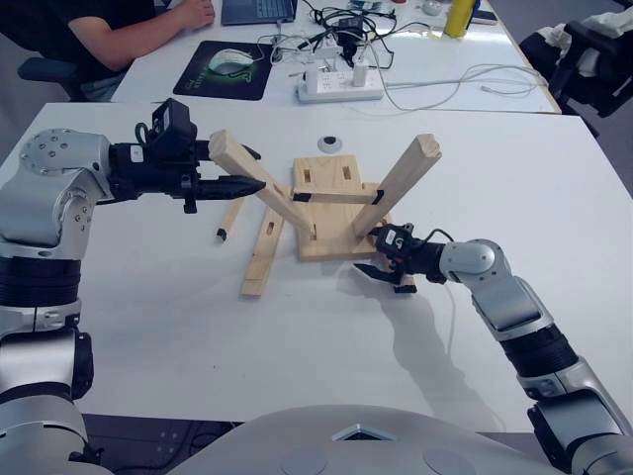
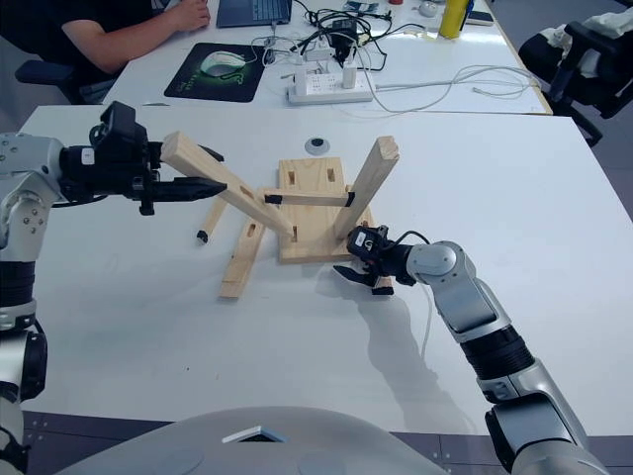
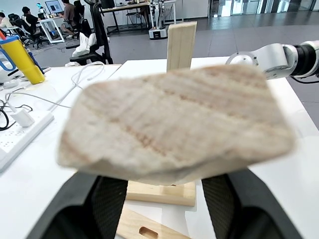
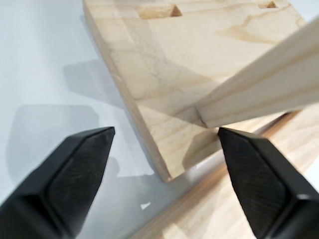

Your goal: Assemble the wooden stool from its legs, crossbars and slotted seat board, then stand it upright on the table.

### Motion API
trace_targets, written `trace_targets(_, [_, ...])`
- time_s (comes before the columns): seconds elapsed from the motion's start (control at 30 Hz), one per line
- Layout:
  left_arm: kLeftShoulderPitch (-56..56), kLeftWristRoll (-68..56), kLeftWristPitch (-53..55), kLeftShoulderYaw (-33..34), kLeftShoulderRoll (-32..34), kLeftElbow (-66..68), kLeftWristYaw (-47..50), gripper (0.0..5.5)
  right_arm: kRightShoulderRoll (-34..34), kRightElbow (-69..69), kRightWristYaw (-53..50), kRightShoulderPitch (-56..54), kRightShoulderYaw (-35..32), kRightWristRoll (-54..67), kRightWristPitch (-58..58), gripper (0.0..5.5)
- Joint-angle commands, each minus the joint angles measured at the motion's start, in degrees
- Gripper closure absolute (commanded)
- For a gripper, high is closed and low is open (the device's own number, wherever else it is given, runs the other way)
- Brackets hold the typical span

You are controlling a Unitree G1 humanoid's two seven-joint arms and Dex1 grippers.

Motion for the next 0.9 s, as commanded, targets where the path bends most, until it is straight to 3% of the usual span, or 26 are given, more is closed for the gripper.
trace_targets(0.03, [0.8, 2.8, -3.3, -1.7, -0.5, 2.9, -1.8, 3.42, -0.2, 1.0, 1.4, 1.6, 2.0, -0.3, 1.6, 1.66])
trace_targets(0.57, [-3.3, 6.3, -7.4, -4.5, -2.4, 9.8, -4.0, 3.42, 0.0, 0.7, 1.1, 1.9, 2.8, -0.5, 1.9, 1.66])
trace_targets(0.9, [-5.6, 6.3, -4.1, -6.6, -2.6, 9.7, -6.6, 3.42, 0.9, 0.1, 0.4, 2.0, 3.0, -0.4, 2.8, 1.66])
